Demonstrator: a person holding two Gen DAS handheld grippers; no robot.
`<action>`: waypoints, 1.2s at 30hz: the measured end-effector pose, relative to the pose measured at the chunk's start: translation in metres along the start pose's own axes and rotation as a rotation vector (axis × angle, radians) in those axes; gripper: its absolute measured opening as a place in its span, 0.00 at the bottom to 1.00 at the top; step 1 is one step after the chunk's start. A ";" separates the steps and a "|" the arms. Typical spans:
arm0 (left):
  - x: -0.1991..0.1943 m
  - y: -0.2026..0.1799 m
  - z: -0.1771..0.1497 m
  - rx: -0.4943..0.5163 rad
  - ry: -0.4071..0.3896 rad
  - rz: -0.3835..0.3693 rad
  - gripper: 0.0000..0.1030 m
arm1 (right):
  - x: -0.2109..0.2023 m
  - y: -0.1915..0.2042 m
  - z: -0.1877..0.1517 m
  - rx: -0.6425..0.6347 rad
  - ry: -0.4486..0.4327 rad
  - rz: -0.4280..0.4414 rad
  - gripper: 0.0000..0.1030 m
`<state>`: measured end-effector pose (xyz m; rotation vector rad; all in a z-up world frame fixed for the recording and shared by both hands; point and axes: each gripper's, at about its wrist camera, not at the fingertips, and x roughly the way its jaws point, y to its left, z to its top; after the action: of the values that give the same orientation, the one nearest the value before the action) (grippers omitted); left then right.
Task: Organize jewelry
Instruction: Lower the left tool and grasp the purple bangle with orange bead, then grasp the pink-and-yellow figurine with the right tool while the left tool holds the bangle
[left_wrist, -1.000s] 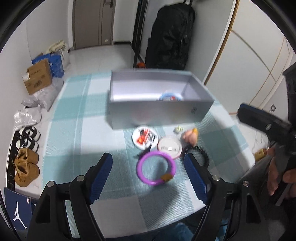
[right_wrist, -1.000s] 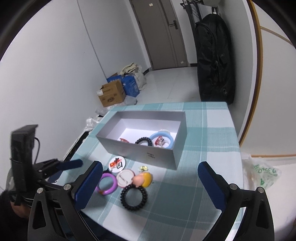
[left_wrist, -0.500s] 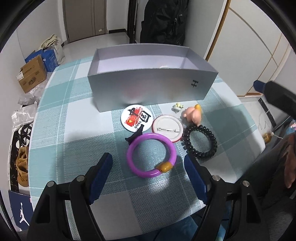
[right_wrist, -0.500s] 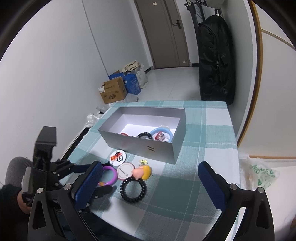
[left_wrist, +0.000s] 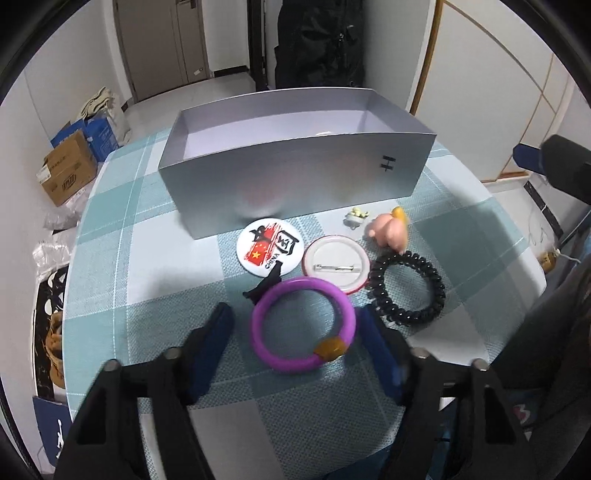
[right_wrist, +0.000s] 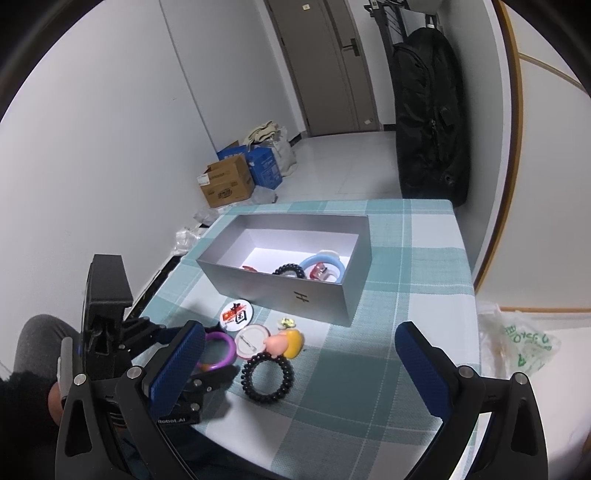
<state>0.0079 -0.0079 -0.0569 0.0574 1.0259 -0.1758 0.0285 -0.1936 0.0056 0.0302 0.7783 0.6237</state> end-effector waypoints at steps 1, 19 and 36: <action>-0.001 0.000 0.000 0.000 0.002 -0.003 0.48 | 0.000 -0.001 0.000 0.003 0.003 -0.002 1.00; -0.047 0.015 0.017 -0.115 -0.079 -0.186 0.43 | 0.018 -0.006 -0.003 0.039 0.070 -0.026 1.00; -0.064 0.054 0.038 -0.224 -0.185 -0.251 0.43 | 0.081 0.017 -0.012 -0.024 0.255 0.001 0.67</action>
<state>0.0168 0.0478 0.0150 -0.2871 0.8606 -0.2879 0.0559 -0.1388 -0.0517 -0.0721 1.0169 0.6457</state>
